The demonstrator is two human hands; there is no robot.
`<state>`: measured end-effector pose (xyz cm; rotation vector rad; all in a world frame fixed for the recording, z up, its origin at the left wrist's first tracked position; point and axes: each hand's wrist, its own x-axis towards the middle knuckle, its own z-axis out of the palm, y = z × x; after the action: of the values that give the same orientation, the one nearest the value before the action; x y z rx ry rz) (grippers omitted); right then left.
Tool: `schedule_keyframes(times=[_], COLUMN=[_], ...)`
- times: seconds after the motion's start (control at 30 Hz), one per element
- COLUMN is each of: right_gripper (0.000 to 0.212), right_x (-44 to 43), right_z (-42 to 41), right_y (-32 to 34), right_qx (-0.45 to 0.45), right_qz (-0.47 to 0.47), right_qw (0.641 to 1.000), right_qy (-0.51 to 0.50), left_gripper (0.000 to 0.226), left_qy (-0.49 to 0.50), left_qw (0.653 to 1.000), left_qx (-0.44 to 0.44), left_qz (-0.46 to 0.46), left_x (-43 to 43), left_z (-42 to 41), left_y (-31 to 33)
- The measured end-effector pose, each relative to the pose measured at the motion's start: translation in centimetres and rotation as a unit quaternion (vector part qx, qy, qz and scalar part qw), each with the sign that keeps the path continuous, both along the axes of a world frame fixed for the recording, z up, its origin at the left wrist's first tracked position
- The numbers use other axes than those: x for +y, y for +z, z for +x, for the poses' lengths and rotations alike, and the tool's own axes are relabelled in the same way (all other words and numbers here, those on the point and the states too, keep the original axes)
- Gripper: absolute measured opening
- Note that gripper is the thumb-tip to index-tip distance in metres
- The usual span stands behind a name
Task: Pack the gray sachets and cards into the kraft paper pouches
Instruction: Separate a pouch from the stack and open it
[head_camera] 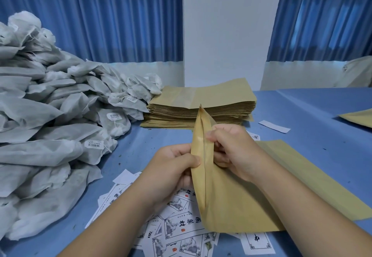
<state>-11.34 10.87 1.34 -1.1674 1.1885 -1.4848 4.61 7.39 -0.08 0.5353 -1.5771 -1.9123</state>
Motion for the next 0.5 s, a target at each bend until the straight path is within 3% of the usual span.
schedule_keyframes(times=[0.1, 0.27, 0.4, 0.5], right_gripper=[0.042, 0.040, 0.056, 0.052], right_x=[-0.1, -0.1, 0.4, 0.7], right_z=[0.3, 2.1, 2.6, 2.0], right_y=[0.0, -0.2, 0.0, 0.6], right_qx=[0.038, 0.317, 0.365, 0.342], right_qz=[0.004, -0.002, 0.019, 0.093], right_qw=[0.999, 0.940, 0.923, 0.932], right_qy=[-0.026, -0.128, -0.117, -0.077], left_gripper=[0.027, 0.027, 0.027, 0.032], left_qy=[0.054, 0.224, 0.256, 0.253], left_qw=[0.998, 0.923, 0.917, 0.942], left_qx=[-0.031, -0.192, -0.207, -0.157], left_qz=[-0.016, -0.246, -0.225, -0.154], left_x=[0.4, 1.7, 1.9, 2.0], left_z=[-0.4, -1.8, -1.9, -1.8], left_y=[0.0, -0.3, -0.3, -0.2])
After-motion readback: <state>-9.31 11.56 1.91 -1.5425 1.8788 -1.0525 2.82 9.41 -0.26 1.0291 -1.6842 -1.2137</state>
